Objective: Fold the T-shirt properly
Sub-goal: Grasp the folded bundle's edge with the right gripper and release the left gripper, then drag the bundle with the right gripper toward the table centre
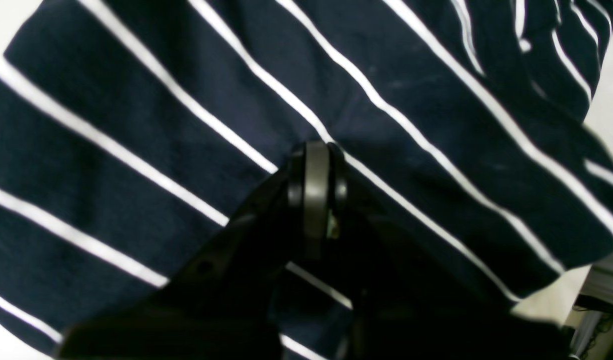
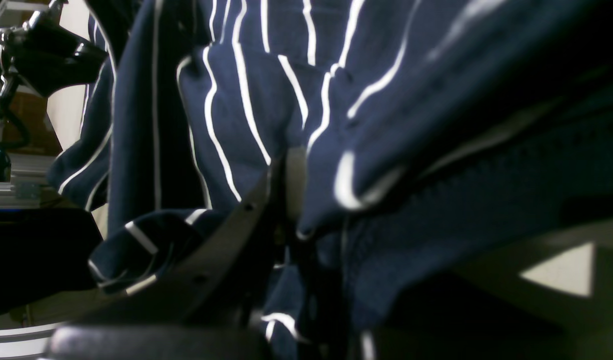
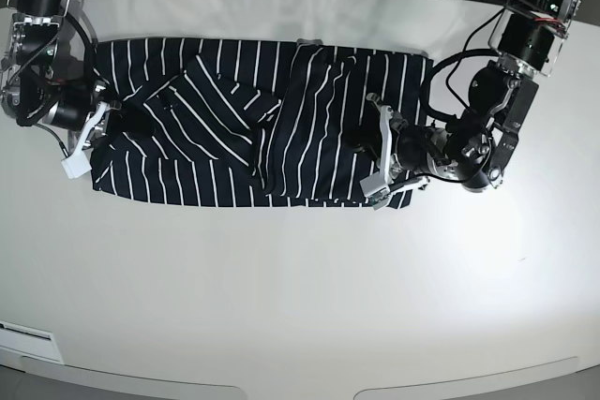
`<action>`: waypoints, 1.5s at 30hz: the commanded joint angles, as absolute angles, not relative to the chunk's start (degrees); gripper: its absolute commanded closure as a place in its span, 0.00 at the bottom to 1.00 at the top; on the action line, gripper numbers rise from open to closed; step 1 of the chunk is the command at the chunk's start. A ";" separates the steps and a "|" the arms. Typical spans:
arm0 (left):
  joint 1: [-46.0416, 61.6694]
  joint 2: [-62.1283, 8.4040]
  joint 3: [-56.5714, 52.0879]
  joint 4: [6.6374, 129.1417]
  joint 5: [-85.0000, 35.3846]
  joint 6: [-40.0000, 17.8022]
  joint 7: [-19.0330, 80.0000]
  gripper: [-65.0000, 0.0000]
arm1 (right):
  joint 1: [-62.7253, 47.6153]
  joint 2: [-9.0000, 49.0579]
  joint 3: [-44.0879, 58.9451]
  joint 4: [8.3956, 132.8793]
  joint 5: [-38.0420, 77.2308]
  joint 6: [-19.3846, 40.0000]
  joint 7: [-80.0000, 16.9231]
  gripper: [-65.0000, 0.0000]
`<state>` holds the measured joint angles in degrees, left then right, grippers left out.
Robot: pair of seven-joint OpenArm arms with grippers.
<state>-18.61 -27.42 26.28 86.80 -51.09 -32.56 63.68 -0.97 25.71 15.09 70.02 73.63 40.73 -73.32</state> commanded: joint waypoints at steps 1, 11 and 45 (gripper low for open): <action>-20.34 -27.75 26.11 87.26 -51.66 -32.34 63.86 1.00 | -1.08 26.39 14.90 70.02 71.83 40.00 -75.02 1.00; -27.14 -27.77 26.11 87.26 -56.31 -32.32 64.75 0.53 | 2.94 26.85 15.05 70.02 61.47 39.66 -74.65 1.00; -15.97 -28.38 13.74 87.26 -53.43 -31.24 64.01 0.53 | 11.11 32.53 15.16 93.82 10.79 10.50 -57.12 1.00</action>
<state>-14.63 -27.86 14.22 86.50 -52.58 -31.27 65.19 9.67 31.09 14.72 92.75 11.11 10.68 -58.50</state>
